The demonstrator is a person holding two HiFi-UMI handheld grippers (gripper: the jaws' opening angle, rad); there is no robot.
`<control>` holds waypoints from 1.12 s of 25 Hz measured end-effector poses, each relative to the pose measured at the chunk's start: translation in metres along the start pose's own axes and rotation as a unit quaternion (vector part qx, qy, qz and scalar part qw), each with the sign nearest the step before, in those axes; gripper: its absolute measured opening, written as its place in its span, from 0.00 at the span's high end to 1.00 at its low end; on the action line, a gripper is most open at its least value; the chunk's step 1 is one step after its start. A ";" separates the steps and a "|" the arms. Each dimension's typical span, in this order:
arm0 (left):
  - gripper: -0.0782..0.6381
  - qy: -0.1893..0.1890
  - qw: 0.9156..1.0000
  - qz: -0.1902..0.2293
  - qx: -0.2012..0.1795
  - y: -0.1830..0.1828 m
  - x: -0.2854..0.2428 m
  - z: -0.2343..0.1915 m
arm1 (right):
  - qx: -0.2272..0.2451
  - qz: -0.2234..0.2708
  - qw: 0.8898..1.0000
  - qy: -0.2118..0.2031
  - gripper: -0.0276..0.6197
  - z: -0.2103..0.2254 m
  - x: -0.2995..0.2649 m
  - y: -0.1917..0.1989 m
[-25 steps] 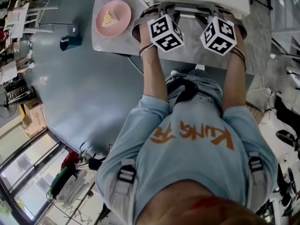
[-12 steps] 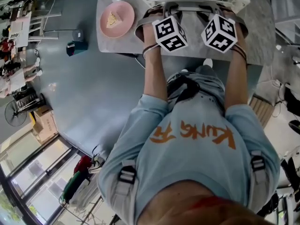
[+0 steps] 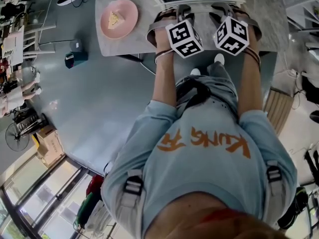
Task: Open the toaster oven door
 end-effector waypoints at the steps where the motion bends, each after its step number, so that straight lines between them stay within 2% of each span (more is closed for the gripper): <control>1: 0.76 0.002 1.000 0.000 0.001 0.002 0.001 0.006 | -0.001 -0.005 1.000 0.001 0.80 -0.006 0.001 0.000; 6: 0.77 -0.002 1.000 0.015 -0.009 0.008 0.006 0.024 | -0.011 -0.028 0.999 0.012 0.80 -0.030 0.000 0.001; 20: 0.77 0.041 0.999 0.012 0.006 0.044 -0.013 0.076 | 0.003 -0.104 0.995 0.003 0.80 -0.094 -0.024 0.008; 28: 0.77 0.026 0.999 0.026 0.004 0.056 -0.020 0.093 | 0.009 -0.113 0.992 0.050 0.80 -0.115 -0.034 0.011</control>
Point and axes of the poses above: the fingertips, and each gripper's own axes: x backward along the fingers, z to its right, y out of its underside, the point moved 6 cm from there along x, backward along the fingers, and after that the axes turned 10 degrees about x, right-handed, at the moved point
